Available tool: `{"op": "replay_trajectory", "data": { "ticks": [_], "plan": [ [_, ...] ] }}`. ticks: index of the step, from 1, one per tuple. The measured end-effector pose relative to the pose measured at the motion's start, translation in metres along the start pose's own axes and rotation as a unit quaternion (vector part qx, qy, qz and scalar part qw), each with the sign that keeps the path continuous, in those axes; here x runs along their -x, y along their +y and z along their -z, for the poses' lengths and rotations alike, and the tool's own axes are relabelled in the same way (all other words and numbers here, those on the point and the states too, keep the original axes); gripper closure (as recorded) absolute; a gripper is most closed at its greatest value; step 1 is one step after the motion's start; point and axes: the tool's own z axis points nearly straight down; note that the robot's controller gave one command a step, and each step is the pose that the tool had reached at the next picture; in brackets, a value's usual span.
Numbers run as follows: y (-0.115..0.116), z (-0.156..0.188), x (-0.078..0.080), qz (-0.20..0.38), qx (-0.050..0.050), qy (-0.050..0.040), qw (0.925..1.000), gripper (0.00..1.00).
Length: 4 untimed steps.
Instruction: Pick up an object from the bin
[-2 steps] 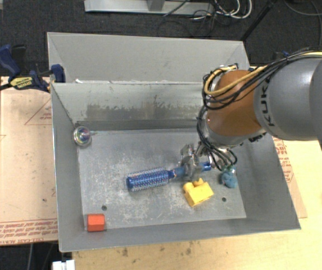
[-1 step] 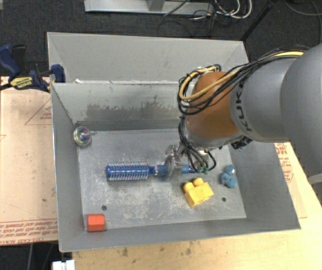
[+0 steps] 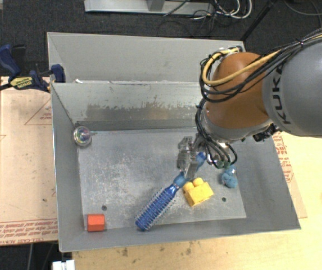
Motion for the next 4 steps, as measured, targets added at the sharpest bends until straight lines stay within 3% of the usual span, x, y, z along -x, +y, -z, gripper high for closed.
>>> {"op": "replay_trajectory", "data": {
  "ticks": [1, 2, 3, 4],
  "plan": [
    [0.000, -0.004, 0.000, 0.000, 0.000, 0.0023, 1.0000, 0.00],
    [-0.018, -0.110, 0.033, -0.012, -0.001, 0.0058, 0.9999, 0.00],
    [0.008, -0.114, 0.012, -0.078, 0.000, 0.0039, 0.9970, 0.00],
    [0.007, -0.114, 0.012, -0.078, 0.000, 0.0029, 0.9969, 1.00]
  ]
}}
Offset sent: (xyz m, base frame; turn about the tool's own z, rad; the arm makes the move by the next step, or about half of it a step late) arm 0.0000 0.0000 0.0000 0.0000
